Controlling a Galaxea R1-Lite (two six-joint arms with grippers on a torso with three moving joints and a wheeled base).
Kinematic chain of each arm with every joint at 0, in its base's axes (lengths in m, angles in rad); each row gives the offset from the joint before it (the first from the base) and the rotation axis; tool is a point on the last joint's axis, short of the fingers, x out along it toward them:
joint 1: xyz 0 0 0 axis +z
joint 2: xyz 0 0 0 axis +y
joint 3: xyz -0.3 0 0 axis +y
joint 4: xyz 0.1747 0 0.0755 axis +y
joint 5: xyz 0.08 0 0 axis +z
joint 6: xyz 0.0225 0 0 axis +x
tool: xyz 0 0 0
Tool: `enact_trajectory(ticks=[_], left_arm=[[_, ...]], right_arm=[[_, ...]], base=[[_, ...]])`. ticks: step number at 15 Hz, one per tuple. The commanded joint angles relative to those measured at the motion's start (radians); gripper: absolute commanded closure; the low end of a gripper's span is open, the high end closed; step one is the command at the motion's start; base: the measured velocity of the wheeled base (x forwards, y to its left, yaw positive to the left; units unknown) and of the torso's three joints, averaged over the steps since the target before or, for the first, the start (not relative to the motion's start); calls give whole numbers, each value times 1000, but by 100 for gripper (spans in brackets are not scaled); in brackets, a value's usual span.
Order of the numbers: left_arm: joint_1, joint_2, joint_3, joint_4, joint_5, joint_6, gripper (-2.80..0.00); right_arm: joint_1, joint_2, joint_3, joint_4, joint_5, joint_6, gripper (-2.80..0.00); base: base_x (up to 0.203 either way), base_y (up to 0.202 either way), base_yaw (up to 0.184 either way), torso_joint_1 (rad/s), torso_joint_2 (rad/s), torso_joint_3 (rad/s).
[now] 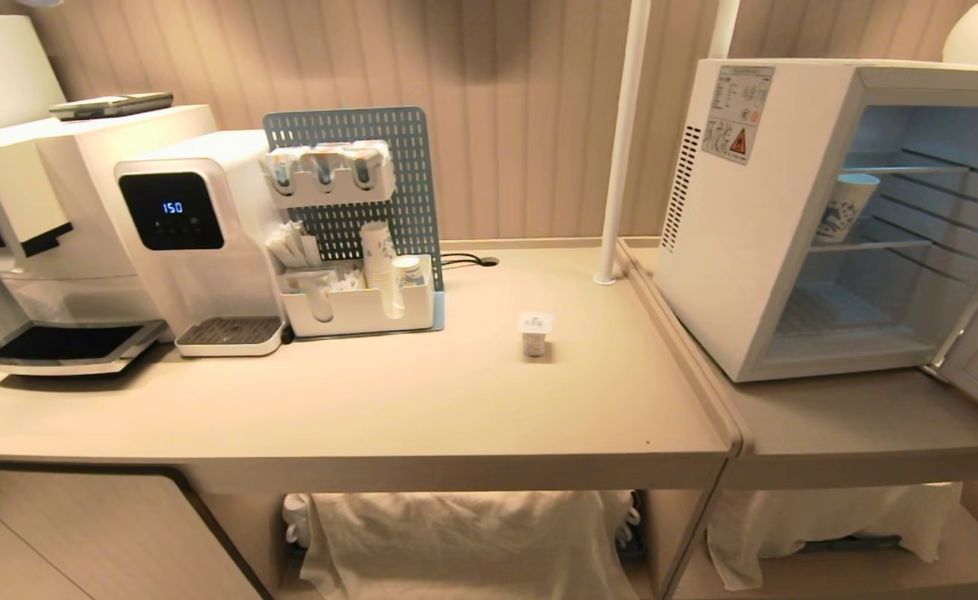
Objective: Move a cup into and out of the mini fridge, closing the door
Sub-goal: Put the yoghurt in the freezer
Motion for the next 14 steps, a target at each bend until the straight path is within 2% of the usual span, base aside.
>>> enact_trajectory(ticks=[1,14], left_arm=[[-2,0,2,-1,1,0,0],[-1,0,2,-1,1,-2,0]], right_arm=[[-1,3,0,-1,0,-3,0],[-1,3,0,-1,0,-4,0]], base=[[0,-199,3,-2,-4,-1],[0,-197,-1,3,1,2]])
